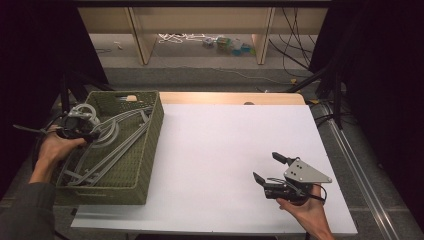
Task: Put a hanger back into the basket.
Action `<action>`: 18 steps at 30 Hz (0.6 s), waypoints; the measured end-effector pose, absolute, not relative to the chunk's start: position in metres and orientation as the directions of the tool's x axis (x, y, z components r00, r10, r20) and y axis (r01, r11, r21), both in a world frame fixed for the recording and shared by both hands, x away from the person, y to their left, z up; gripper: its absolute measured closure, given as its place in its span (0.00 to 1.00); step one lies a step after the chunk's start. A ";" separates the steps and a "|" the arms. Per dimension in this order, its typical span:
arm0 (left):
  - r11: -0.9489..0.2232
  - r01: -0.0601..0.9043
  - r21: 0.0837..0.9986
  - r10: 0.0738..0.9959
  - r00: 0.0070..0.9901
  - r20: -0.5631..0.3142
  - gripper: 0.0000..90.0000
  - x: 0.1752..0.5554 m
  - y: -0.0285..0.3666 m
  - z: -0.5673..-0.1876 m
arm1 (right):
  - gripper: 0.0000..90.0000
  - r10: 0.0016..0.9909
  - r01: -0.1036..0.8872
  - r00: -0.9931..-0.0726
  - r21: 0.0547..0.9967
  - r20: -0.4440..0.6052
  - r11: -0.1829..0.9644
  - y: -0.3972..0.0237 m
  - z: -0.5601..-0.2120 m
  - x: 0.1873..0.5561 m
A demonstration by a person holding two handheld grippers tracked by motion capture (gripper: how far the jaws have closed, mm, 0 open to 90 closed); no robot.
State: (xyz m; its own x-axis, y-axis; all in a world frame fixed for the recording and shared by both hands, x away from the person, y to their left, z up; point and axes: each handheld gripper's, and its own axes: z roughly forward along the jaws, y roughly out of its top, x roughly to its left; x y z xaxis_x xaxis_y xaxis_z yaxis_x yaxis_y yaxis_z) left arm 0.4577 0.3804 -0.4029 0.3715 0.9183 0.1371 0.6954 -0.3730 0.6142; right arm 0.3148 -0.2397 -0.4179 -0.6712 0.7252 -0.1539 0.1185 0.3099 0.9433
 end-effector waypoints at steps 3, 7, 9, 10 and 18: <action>-0.373 0.690 0.620 0.917 0.374 0.136 0.60 0.453 0.379 -0.400 | 0.18 0.725 0.120 -0.671 0.943 -0.154 0.311 -0.240 -0.418 0.315; -0.303 0.674 0.674 0.944 0.308 0.117 0.49 0.446 0.381 -0.390 | 0.18 0.726 0.123 -0.670 0.942 -0.154 0.313 -0.240 -0.418 0.315; -0.263 0.655 0.709 0.954 0.286 0.090 0.47 0.440 0.381 -0.382 | 0.18 0.725 0.122 -0.671 0.942 -0.155 0.314 -0.240 -0.418 0.315; -0.255 0.649 0.717 0.955 0.284 0.083 0.46 0.437 0.381 -0.379 | 0.18 0.725 0.121 -0.671 0.942 -0.156 0.314 -0.240 -0.418 0.315; -0.162 0.600 0.784 0.971 0.239 0.019 0.38 0.411 0.371 -0.351 | 0.18 0.724 0.134 -0.675 0.941 -0.144 0.312 -0.240 -0.419 0.315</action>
State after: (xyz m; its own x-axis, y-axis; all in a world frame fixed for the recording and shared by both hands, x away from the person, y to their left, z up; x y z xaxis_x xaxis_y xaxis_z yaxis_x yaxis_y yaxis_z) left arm 0.4114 0.3707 -0.3507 0.2386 0.9709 0.0187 0.5997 -0.1624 0.7836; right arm 0.3146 -0.2399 -0.4186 -0.6750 0.7236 -0.1441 0.1336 0.3120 0.9406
